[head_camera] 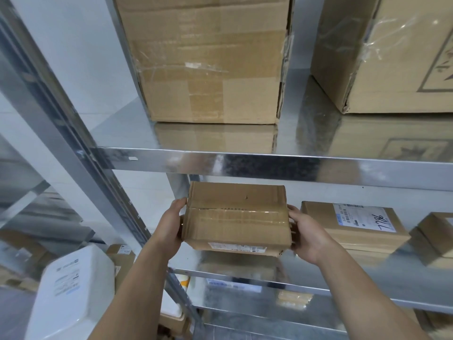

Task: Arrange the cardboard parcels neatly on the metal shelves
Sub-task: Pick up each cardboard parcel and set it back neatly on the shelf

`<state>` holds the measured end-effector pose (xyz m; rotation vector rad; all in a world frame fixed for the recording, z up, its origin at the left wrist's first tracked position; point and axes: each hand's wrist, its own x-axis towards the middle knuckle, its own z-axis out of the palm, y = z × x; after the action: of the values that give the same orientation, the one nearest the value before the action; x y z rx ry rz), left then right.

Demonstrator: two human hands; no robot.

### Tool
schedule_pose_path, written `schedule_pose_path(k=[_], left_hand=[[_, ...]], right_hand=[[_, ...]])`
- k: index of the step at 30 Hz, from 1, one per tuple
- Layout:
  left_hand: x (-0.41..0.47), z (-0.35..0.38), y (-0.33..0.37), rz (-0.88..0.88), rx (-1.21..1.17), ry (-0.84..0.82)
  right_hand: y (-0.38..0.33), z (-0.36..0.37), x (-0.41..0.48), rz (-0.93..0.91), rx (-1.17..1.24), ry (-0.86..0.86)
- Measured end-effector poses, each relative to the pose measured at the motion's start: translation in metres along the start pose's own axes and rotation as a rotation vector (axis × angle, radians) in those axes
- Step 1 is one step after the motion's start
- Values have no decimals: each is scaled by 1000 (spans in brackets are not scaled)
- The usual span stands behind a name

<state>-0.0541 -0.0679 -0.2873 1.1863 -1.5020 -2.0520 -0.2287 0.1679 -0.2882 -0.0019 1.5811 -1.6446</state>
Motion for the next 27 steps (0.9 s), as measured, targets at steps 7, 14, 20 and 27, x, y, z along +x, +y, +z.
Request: schedule_pose_path(k=[7, 14, 20, 27], left_hand=[[0, 3, 6, -52, -43, 35], [-6, 6, 9, -56, -85, 47], [-12, 3, 10, -37, -24, 8], [-12, 5, 7, -29, 20, -75]], right_hand=[[4, -3, 9, -32, 69, 16], [-2, -2, 10, -38, 170, 41], [-5, -1, 11, -26, 167, 26], [0, 8, 9, -47, 71, -42]])
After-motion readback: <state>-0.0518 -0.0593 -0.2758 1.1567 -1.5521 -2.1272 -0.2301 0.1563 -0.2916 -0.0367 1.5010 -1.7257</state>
